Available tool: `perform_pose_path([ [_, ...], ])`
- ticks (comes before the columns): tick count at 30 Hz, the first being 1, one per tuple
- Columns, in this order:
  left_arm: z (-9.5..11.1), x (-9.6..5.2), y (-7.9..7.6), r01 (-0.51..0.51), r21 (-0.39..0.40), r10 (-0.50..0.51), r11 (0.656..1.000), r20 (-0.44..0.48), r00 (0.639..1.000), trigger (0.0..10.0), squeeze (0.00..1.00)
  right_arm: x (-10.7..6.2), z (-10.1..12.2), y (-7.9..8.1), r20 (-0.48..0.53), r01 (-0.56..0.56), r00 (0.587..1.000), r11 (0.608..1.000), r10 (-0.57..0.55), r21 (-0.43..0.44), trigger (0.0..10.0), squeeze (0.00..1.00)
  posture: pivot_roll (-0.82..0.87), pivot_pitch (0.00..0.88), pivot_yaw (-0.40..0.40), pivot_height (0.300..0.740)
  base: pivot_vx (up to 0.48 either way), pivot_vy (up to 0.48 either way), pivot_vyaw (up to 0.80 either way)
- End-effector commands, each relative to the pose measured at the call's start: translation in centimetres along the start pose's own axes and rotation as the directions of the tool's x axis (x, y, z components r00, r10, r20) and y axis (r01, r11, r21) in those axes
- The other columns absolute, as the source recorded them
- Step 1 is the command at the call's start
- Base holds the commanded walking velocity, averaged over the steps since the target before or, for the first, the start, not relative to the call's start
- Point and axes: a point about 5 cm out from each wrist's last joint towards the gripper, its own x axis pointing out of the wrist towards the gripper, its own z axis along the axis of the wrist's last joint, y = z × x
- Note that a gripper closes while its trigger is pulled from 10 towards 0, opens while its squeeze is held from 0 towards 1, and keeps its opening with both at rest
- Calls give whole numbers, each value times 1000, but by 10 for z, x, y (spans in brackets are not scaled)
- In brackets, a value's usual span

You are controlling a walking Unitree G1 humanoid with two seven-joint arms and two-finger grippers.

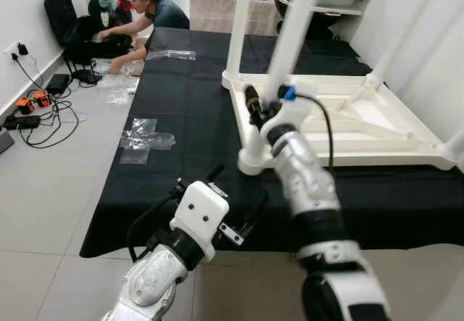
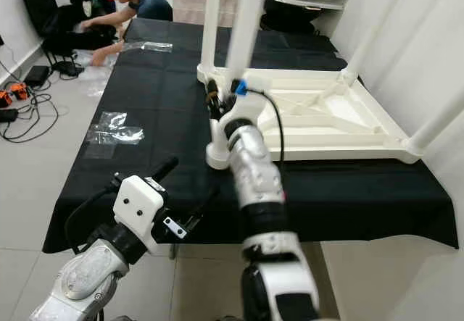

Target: Building children table

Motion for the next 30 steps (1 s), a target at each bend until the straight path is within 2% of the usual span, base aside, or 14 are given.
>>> perform_pose_path([
  [1,-4,0,-2,7,-17,-7,1000,-11,1000,10000,0,0,-5,13,-58,-209,976,976,212,60,10000,0,85,46,-118,740,0,0,0],
  [6,-3,1,-2,7,-15,-7,1000,-9,1000,10000,0,-27,-17,20,-220,-606,767,793,602,55,10000,0,85,46,-117,740,0,0,0],
  [8,-3,1,-2,7,-15,-7,1000,-9,1000,10000,0,-27,-17,20,-220,-606,767,793,602,55,10000,0,85,46,-117,740,0,0,0],
  [9,-3,0,-1,4,-15,-4,1000,-10,1000,10000,0,-29,-27,21,-268,-663,705,745,656,78,10000,0,93,48,-121,740,0,0,0],
  [12,-3,0,-1,2,-15,-2,1000,-11,1000,10000,0,-29,-33,22,-294,-683,679,725,673,84,10000,0,93,48,-121,740,0,0,0],
  [15,-3,0,-2,3,-15,-3,1000,-11,1000,10000,0,-27,-37,22,-309,-674,690,736,655,55,10000,0,94,45,-122,740,0,0,0],
  [16,-3,0,-2,4,-15,-4,1000,-11,1000,10000,0,-23,-41,21,-319,-650,713,759,624,35,0,0,93,43,-119,740,0,0,0],
  [17,-3,0,-2,4,-15,-4,1000,-11,1000,10000,0,-23,-41,21,-319,-650,713,759,624,35,0,0,93,43,-119,740,0,0,0],
  [18,-3,-1,-3,7,-16,-7,1000,-11,1000,10000,0,-11,-45,13,-313,-498,832,866,459,-54,0,0,93,39,-119,740,0,0,0],
  [22,-3,-1,-4,8,-17,-8,1000,-11,1000,10000,0,-5,-43,5,-288,-387,893,917,346,-97,0,0,93,36,-118,740,0,0,0],
  [23,-3,-1,-4,8,-18,-8,1000,-12,1000,10000,0,-2,-40,-7,-259,-231,947,963,190,-139,0,0,93,32,-122,740,0,0,0],
  [24,-3,-1,-4,8,-18,-8,1000,-12,1000,10000,0,-2,-40,-7,-259,-231,947,963,190,-139,0,0,93,32,-122,740,0,0,0],
  [26,-4,-1,-5,10,-18,-10,1000,-13,1000,10000,0,-3,-32,-37,-166,186,961,962,-220,-197,0,0,90,31,-120,740,0,0,0],
  [30,-4,-1,-5,11,-18,-11,1000,-13,1000,10000,0,-5,-31,-44,-143,281,939,938,-313,-205,0,0,90,31,-120,740,0,0,0],
])
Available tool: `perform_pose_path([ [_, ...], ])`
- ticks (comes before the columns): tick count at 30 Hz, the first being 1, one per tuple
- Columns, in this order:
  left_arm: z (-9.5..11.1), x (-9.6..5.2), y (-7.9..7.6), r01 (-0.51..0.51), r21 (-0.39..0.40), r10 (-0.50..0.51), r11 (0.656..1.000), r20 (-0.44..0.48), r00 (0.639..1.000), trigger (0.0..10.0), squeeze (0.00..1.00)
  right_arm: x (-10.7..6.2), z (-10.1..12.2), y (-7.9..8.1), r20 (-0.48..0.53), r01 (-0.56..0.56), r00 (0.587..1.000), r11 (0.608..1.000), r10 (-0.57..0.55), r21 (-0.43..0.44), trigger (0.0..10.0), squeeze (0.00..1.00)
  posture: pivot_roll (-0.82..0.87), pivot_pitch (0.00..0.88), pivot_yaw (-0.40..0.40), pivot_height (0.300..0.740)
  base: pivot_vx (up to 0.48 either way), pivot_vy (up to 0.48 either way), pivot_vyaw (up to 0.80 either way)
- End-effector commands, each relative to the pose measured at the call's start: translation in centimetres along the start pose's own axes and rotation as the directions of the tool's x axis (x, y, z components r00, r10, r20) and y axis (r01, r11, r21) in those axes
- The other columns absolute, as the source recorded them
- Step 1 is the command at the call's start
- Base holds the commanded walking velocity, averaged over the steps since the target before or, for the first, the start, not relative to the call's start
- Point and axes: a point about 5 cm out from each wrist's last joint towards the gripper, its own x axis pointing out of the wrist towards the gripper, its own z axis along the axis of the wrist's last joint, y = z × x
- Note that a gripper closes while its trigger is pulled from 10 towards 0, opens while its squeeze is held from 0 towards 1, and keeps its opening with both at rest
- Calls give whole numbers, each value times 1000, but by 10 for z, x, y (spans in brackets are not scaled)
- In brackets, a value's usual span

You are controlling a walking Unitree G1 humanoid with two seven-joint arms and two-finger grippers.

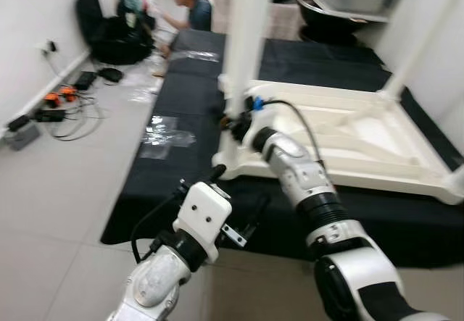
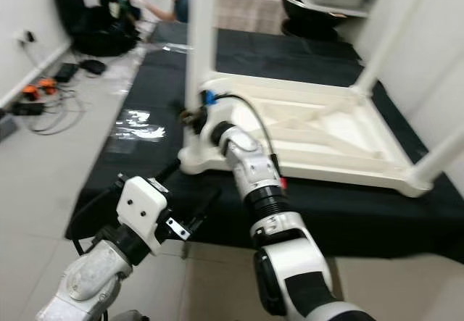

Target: Building children table

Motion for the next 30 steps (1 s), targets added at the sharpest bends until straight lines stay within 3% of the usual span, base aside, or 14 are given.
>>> perform_pose_path([
  [1,1,1,-2,9,-5,-9,1000,11,1000,10000,0,-3,-4,-15,-26,87,996,996,-87,6,0,0,90,31,-120,740,0,0,0],
  [4,1,3,-3,12,-5,-12,1000,14,1000,10000,0,-30,-7,-24,43,494,867,868,-496,54,0,0,90,25,-119,740,0,0,0],
  [9,2,3,-3,11,-4,-11,1000,15,1000,10000,0,-34,-9,-12,53,562,823,823,-566,79,0,0,89,23,-122,740,0,0,0],
  [10,1,3,-3,11,-4,-11,1000,14,1000,10000,0,-29,-10,-2,43,518,851,850,-524,97,10000,0,89,24,-123,740,0,0,0],
  [12,1,3,-3,11,-6,-11,1000,13,1000,10000,0,-20,-6,17,59,410,906,904,-418,120,10000,0,87,24,-123,740,0,0,0],
  [13,1,3,-3,11,-5,-11,1000,13,1000,10000,0,-16,-3,23,76,347,931,930,-358,120,10000,75,87,23,-122,740,0,0,0],
  [16,1,3,-4,12,-5,-12,1000,13,1000,10000,0,-15,-1,27,87,321,939,940,-332,117,10000,75,87,23,-122,740,0,0,0],
  [17,1,3,-3,11,-4,-11,1000,13,1000,10000,0,-13,4,28,115,271,952,956,-283,112,10000,1000,88,28,-125,740,0,0,0],
  [19,1,3,-3,10,-5,-10,1000,14,1000,10000,0,-12,11,29,148,233,958,968,-245,96,10000,1000,88,28,-125,740,0,0,0],
  [20,1,3,-3,9,-4,-9,1000,14,1000,10000,0,-9,16,33,161,125,976,984,-144,126,10000,0,86,29,-122,740,0,0,0],
  [24,1,3,-2,8,-5,-8,1000,14,1000,10000,0,-6,23,37,170,-58,985,990,36,129,10000,0,88,29,-126,740,0,0,0],
  [26,1,3,-2,9,-5,-9,1000,14,1000,10000,0,-11,22,41,130,-375,925,915,358,149,10000,0,86,32,-123,740,0,0,0],
  [27,1,3,-2,9,-5,-9,1000,14,1000,10000,0,-11,22,41,130,-375,925,915,358,149,10000,0,86,32,-123,740,0,0,0],
  [30,1,3,-2,8,-1,-8,1000,14,1000,10000,0,-32,15,49,60,-714,699,693,712,94,10000,0,93,33,-124,740,0,0,0],
])
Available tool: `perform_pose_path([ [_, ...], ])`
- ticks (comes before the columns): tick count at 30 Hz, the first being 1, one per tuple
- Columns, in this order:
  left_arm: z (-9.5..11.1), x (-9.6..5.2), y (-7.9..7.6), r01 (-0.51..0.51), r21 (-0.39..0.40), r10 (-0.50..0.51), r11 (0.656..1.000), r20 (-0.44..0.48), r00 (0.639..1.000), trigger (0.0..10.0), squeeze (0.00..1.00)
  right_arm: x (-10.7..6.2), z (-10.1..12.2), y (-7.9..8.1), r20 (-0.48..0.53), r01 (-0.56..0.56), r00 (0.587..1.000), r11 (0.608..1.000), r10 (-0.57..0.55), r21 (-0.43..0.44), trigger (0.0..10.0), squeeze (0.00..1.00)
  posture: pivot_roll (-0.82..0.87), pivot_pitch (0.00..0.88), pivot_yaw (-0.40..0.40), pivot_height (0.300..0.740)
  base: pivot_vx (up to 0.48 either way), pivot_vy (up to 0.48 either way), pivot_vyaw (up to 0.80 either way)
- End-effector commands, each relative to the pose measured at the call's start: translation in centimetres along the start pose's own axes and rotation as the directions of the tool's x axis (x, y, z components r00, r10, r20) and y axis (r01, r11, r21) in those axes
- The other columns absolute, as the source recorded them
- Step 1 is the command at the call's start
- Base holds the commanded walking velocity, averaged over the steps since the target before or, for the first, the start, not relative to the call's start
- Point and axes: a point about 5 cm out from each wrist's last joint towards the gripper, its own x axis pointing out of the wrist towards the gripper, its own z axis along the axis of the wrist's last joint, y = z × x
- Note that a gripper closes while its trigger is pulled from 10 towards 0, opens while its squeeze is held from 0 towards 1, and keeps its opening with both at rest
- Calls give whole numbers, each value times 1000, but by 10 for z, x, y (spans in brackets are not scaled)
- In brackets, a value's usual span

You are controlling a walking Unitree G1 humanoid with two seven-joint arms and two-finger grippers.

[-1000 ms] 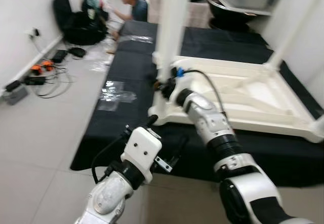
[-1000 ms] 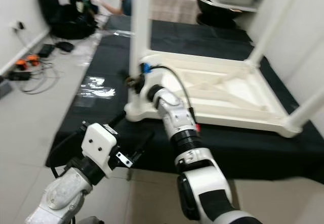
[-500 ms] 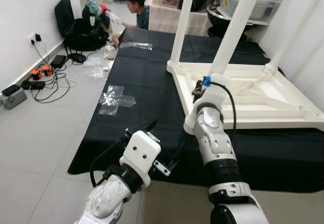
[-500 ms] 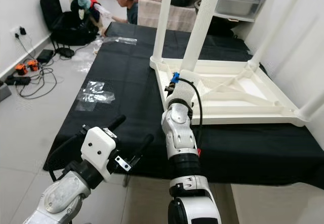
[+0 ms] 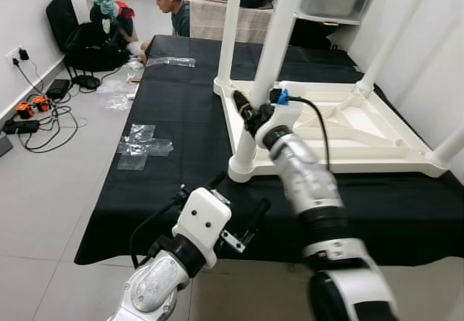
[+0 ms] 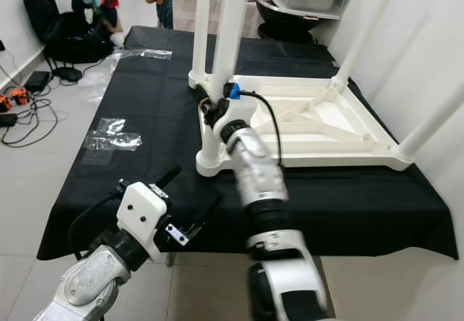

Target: Building children table

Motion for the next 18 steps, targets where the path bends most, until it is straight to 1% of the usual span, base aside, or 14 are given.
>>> perform_pose_path([
  [1,0,0,-1,2,-7,-1,1000,3,1000,10000,0,4,-12,24,-50,-234,970,971,237,44,10000,0,93,33,-124,740,0,0,0],
  [2,0,0,-1,1,-6,-1,1000,3,1000,10000,0,1,-16,27,-86,-303,948,952,305,31,10000,0,93,33,-124,740,0,0,0],
  [5,0,0,-1,1,-5,-1,1000,3,1000,10000,0,-2,-23,32,-145,-370,918,929,368,17,10000,0,95,37,-122,740,0,0,0],
  [6,0,0,-1,0,-6,0,1000,3,1000,10000,0,-4,-30,36,-193,-429,884,903,425,22,10000,0,94,37,-122,740,0,0,0],
  [7,0,0,-1,0,-6,0,1000,3,1000,10000,0,-4,-30,36,-193,-429,884,903,425,22,10000,0,94,37,-122,740,0,0,0],
  [8,0,0,-1,1,-6,-1,1000,2,1000,10000,0,-5,-36,40,-235,-482,849,876,474,23,10000,0,96,40,-125,740,0,0,0],
  [9,0,0,-1,1,-6,-1,1000,2,1000,10000,0,-5,-36,40,-235,-482,849,876,474,23,10000,0,96,40,-125,740,0,0,0],
  [10,0,0,-1,1,-7,-1,1000,2,1000,10000,0,-6,-42,43,-263,-513,824,858,501,25,10000,0,96,40,-125,740,0,0,0],
  [12,0,0,-1,0,-7,0,1000,2,1000,10000,0,-2,-46,43,-274,-510,828,860,490,-2,9843,0,97,41,-122,740,0,0,0],
  [13,0,0,-1,0,-6,0,1000,1,1000,10000,0,1,-47,42,-278,-496,836,868,473,-18,0,0,97,41,-122,740,0,0,0],
  [14,0,0,-1,-1,-6,1,1000,1,1000,10000,0,7,-46,38,-272,-443,868,895,415,-49,0,0,97,42,-123,740,0,0,0],
  [15,0,0,-1,-1,-6,1,1000,1,1000,10000,0,7,-46,38,-272,-443,868,895,415,-49,0,0,97,42,-123,740,0,0,0],
  [17,0,0,-1,-2,-6,2,1000,1,1000,10000,0,23,-37,18,-217,-170,966,975,137,-140,0,0,94,41,-126,740,0,0,0],
  [18,0,0,-1,-2,-6,2,1000,1,1000,10000,0,23,-37,18,-217,-170,966,975,137,-140,0,0,94,41,-126,740,0,0,0],
])
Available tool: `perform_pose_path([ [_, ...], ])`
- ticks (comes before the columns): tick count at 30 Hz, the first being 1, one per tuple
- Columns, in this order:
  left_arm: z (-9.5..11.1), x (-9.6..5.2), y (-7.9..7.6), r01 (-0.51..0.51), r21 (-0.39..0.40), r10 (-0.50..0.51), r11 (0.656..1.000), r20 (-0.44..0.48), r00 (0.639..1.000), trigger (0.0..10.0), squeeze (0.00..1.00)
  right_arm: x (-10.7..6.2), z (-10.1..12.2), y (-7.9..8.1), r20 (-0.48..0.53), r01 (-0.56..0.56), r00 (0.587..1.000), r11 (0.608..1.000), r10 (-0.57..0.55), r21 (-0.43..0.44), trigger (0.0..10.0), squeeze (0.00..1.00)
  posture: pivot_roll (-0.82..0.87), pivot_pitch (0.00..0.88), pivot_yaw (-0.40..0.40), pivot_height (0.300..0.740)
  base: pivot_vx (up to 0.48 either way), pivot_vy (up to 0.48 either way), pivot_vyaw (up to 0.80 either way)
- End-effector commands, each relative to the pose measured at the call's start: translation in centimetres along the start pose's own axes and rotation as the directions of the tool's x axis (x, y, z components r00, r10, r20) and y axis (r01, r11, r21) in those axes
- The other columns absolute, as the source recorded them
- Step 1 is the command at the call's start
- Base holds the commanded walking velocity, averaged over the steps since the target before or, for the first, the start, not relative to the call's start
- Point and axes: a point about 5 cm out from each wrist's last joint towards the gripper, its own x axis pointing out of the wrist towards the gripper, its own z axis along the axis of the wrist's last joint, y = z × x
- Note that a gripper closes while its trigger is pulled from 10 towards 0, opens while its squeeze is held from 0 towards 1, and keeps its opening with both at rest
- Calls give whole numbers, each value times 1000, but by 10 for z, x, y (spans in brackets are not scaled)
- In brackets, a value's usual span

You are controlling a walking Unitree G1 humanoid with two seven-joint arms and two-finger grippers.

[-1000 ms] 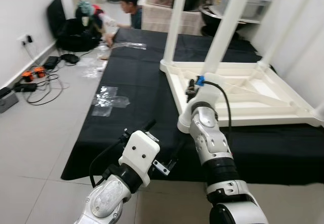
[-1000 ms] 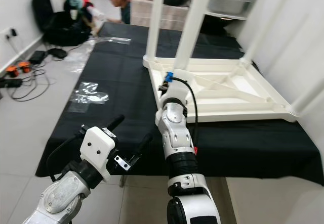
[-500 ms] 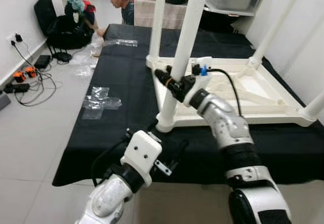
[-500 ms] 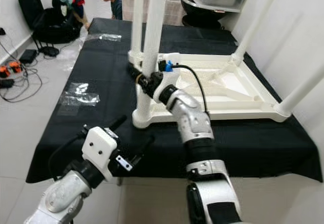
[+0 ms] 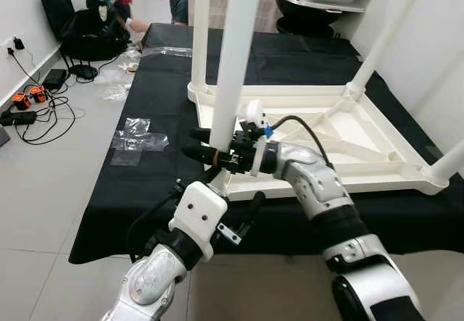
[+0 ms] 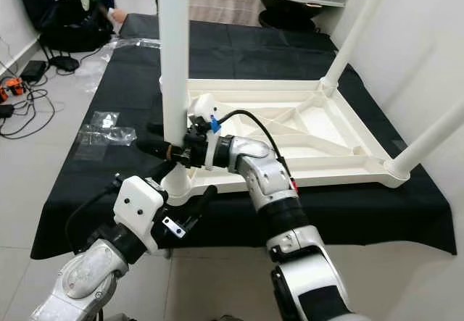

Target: Building children table

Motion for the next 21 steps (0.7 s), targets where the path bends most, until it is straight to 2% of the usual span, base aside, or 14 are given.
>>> perform_pose_path([
  [1,1,0,-3,7,-9,-7,1000,7,1000,10000,0,-8,-4,-34,-49,394,918,919,-394,-8,0,0,91,41,-124,740,0,0,0],
  [2,1,0,-3,7,-9,-7,1000,7,1000,10000,0,-8,-4,-34,-49,394,918,919,-394,-8,0,0,91,41,-124,740,0,0,0],
  [3,1,0,-3,7,-9,-7,1000,7,1000,10000,0,-10,-3,-39,-53,467,883,884,-467,-5,0,0,91,41,-124,740,0,0,0],
  [6,1,1,-3,7,-11,-7,1000,10,1000,10000,0,-42,-10,-64,-90,825,565,563,-820,49,0,0,89,41,-126,740,0,0,0],
  [7,1,1,-3,7,-11,-7,1000,10,1000,10000,0,-42,-10,-64,-90,825,565,563,-820,49,0,0,89,41,-126,740,0,0,0],
  [10,1,1,-3,7,-11,-7,1000,11,1000,10000,0,-66,-15,-65,-86,954,295,288,-952,85,0,0,89,41,-125,740,0,0,0],
  [11,1,1,-3,7,-11,-7,1000,11,1000,10000,0,-66,-15,-65,-86,954,295,288,-952,85,0,0,89,41,-125,740,0,0,0],
  [12,1,1,-3,6,-10,-6,1000,11,1000,10000,0,-71,-15,-61,-80,972,225,218,-971,89,0,0,89,41,-124,740,0,0,0],
  [13,1,1,-3,6,-10,-6,1000,11,1000,10000,0,-74,-16,-57,-73,980,185,178,-980,92,0,0,89,41,-124,740,0,0,0],
  [17,1,1,-3,6,-10,-6,1000,10,1000,10000,0,-66,-15,-50,-56,980,170,163,-984,116,0,0,89,42,-124,740,0,0,0],
  [18,1,1,-3,7,-12,-7,1000,10,1000,10000,0,-53,-14,-46,-51,964,237,228,-970,140,10000,0,85,41,-123,740,0,0,0],
  [19,1,1,-3,8,-13,-8,1000,10,1000,10000,0,-41,-10,-43,-26,942,300,292,-954,164,10000,1000,84,42,-121,740,0,0,0],
  [20,1,1,-3,8,-13,-8,1000,10,1000,10000,0,-41,-10,-43,-26,942,300,292,-954,164,10000,1000,84,42,-121,740,0,0,0],
  [21,0,1,-3,9,-12,-9,1000,9,1000,10000,0,-33,-7,-39,-2,921,353,346,-936,181,10000,1000,83,41,-121,740,0,0,0],
])
